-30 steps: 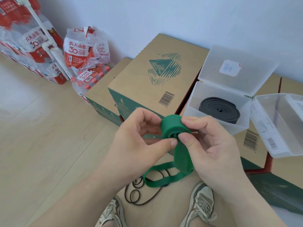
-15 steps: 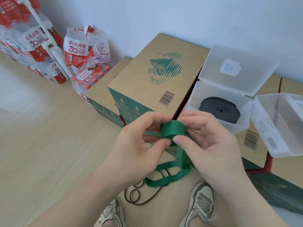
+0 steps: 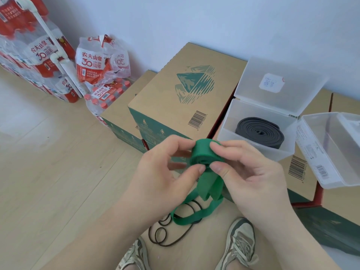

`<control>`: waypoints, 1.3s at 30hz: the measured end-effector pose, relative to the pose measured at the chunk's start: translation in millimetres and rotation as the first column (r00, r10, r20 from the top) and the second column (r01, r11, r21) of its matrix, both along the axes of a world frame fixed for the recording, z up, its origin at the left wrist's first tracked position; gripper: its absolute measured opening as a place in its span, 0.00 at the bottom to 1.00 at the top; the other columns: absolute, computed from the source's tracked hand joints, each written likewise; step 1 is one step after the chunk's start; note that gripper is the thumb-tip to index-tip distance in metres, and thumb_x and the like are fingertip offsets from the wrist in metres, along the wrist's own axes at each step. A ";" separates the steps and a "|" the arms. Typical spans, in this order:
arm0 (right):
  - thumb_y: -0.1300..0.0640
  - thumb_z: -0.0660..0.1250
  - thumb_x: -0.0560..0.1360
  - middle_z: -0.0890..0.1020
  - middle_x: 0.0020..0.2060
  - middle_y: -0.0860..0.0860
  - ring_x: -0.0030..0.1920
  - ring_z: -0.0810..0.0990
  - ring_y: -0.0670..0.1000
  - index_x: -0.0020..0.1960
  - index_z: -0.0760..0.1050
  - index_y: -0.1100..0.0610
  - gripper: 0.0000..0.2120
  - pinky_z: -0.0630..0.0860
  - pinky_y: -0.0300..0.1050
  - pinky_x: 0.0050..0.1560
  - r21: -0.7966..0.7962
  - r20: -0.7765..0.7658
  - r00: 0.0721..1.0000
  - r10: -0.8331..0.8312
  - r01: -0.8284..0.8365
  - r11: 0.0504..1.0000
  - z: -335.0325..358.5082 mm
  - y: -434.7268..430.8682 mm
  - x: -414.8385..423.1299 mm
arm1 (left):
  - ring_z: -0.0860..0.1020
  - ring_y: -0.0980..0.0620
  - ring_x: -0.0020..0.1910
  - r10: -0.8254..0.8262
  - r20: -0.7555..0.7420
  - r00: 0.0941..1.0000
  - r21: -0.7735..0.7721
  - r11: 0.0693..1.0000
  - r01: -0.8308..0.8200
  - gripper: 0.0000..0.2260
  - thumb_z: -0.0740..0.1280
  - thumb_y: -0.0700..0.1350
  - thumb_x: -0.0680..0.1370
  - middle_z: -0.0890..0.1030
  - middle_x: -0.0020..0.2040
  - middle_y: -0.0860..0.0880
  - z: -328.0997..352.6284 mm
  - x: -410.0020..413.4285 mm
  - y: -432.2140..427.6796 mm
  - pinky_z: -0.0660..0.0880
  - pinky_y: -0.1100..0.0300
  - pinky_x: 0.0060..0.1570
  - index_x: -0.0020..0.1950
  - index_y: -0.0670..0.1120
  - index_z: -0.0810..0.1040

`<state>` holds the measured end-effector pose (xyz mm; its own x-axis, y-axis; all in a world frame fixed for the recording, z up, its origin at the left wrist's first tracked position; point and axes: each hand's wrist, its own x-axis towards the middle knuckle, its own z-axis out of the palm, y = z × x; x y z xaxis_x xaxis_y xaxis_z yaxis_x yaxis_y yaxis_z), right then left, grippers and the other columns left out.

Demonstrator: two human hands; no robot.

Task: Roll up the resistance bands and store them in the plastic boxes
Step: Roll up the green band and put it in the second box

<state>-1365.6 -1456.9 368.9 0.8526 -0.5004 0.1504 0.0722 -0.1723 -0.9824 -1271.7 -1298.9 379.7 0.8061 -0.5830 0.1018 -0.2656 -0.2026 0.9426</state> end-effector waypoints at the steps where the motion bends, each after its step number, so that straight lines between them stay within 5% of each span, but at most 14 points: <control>1: 0.74 0.74 0.72 0.86 0.53 0.47 0.57 0.85 0.51 0.53 0.87 0.53 0.18 0.81 0.41 0.57 -0.112 -0.014 1.000 0.011 -0.012 0.994 -1.9 0.4 -1.1 | 0.82 0.56 0.59 -0.006 0.137 0.991 0.055 0.998 -0.001 0.17 0.77 0.37 0.75 0.85 0.56 0.57 -1.5 0.0 0.5 0.82 0.59 0.55 0.61 0.49 0.81; 3: 0.74 0.75 0.71 0.86 0.54 0.45 0.57 0.85 0.50 0.52 0.87 0.54 0.18 0.81 0.41 0.57 -0.224 -0.024 0.999 0.025 -0.029 0.974 -4.1 0.5 -3.5 | 0.81 0.58 0.62 -0.054 0.275 0.960 0.084 0.996 0.032 0.18 0.77 0.36 0.74 0.83 0.61 0.57 -5.6 -0.1 1.1 0.81 0.60 0.58 0.62 0.48 0.81; 5: 0.73 0.77 0.69 0.88 0.52 0.46 0.56 0.86 0.50 0.48 0.87 0.54 0.16 0.82 0.45 0.57 -0.138 -0.066 0.998 -0.017 0.007 0.990 -3.1 1.0 -3.8 | 0.83 0.57 0.60 -0.075 0.246 0.966 0.048 0.997 0.066 0.16 0.76 0.34 0.75 0.84 0.60 0.57 -7.3 0.5 2.0 0.81 0.62 0.56 0.60 0.47 0.82; 10: 0.67 0.79 0.65 0.89 0.48 0.52 0.49 0.89 0.50 0.47 0.83 0.62 0.12 0.84 0.40 0.50 0.248 -0.057 0.997 -0.047 0.060 0.967 10.0 -1.8 0.1 | 0.86 0.52 0.51 0.012 -0.244 0.970 -0.169 0.984 -0.055 0.12 0.78 0.38 0.71 0.87 0.53 0.53 -1.9 0.1 -1.5 0.83 0.61 0.49 0.51 0.50 0.85; 13: 0.63 0.77 0.64 0.89 0.49 0.53 0.50 0.88 0.51 0.50 0.83 0.61 0.15 0.84 0.43 0.52 0.279 -0.060 0.997 -0.054 0.069 0.958 11.5 -3.9 1.7 | 0.86 0.47 0.53 0.052 -0.330 0.943 -0.237 0.962 -0.136 0.12 0.80 0.39 0.70 0.88 0.51 0.47 0.5 3.4 -1.0 0.83 0.56 0.51 0.50 0.46 0.83; 18: 0.73 0.74 0.71 0.87 0.54 0.52 0.54 0.87 0.48 0.49 0.81 0.59 0.12 0.81 0.37 0.55 0.209 -0.001 1.000 -0.020 0.019 0.978 6.3 3.4 2.3 | 0.86 0.40 0.53 -0.010 -0.519 0.855 -0.300 0.939 -0.171 0.13 0.75 0.36 0.69 0.87 0.51 0.41 4.9 0.4 -1.0 0.85 0.49 0.47 0.51 0.40 0.77; 20: 0.75 0.72 0.73 0.86 0.54 0.49 0.53 0.87 0.44 0.49 0.81 0.59 0.13 0.80 0.34 0.54 0.169 0.010 1.000 -0.022 0.020 0.985 5.8 2.9 1.1 | 0.85 0.42 0.55 -0.005 -0.458 0.889 -0.243 0.963 -0.120 0.13 0.75 0.38 0.71 0.87 0.53 0.45 3.7 -0.9 -1.6 0.85 0.47 0.51 0.52 0.40 0.76; 22: 0.74 0.72 0.74 0.86 0.54 0.48 0.55 0.86 0.45 0.49 0.81 0.57 0.13 0.80 0.35 0.55 0.075 -0.007 1.000 -0.025 0.025 0.997 2.1 1.5 -0.4 | 0.84 0.51 0.58 0.030 -0.236 0.971 -0.093 0.994 -0.054 0.13 0.77 0.39 0.73 0.86 0.56 0.52 2.8 -0.9 -1.1 0.84 0.51 0.53 0.53 0.45 0.78; 26: 0.67 0.69 0.75 0.84 0.57 0.49 0.60 0.83 0.52 0.50 0.81 0.58 0.07 0.81 0.51 0.60 -0.252 -0.039 0.999 0.016 -0.025 0.967 -11.2 0.7 -1.8 | 0.81 0.57 0.60 -0.064 0.179 0.982 0.077 0.996 0.051 0.19 0.75 0.35 0.74 0.83 0.57 0.59 -0.2 -4.8 -0.8 0.81 0.62 0.55 0.62 0.49 0.80; 30: 0.67 0.68 0.74 0.84 0.57 0.50 0.61 0.82 0.50 0.50 0.82 0.58 0.08 0.79 0.50 0.60 -0.385 -0.024 1.000 0.013 -0.022 0.923 -11.1 0.3 -2.3 | 0.84 0.52 0.54 -0.051 0.061 0.997 0.023 0.998 0.050 0.13 0.77 0.35 0.75 0.85 0.51 0.56 -2.1 -2.7 -0.7 0.83 0.60 0.51 0.54 0.50 0.84; 33: 0.68 0.75 0.73 0.86 0.55 0.49 0.58 0.84 0.51 0.48 0.83 0.57 0.08 0.81 0.48 0.59 -0.188 -0.026 1.000 -0.011 0.006 0.982 -6.8 0.8 -2.1 | 0.86 0.50 0.51 -0.009 -0.184 0.983 -0.056 0.998 -0.001 0.13 0.77 0.33 0.74 0.86 0.49 0.51 -0.3 0.4 -0.1 0.84 0.57 0.50 0.49 0.50 0.82; 36: 0.67 0.79 0.68 0.88 0.51 0.50 0.52 0.87 0.52 0.46 0.84 0.55 0.12 0.83 0.44 0.55 0.115 -0.043 0.998 -0.050 0.054 0.992 4.1 -3.4 0.0 | 0.85 0.47 0.53 -0.021 -0.262 0.965 -0.148 0.989 -0.019 0.11 0.77 0.35 0.74 0.86 0.51 0.47 1.8 4.7 1.1 0.84 0.52 0.50 0.51 0.47 0.80; 39: 0.60 0.78 0.66 0.88 0.52 0.50 0.52 0.87 0.52 0.48 0.84 0.53 0.12 0.83 0.47 0.57 0.183 -0.068 0.997 -0.028 0.040 0.982 9.2 -6.0 0.5 | 0.85 0.47 0.52 -0.036 -0.397 0.917 -0.278 0.957 -0.083 0.11 0.74 0.37 0.73 0.87 0.52 0.45 6.2 8.5 2.3 0.82 0.53 0.51 0.54 0.43 0.78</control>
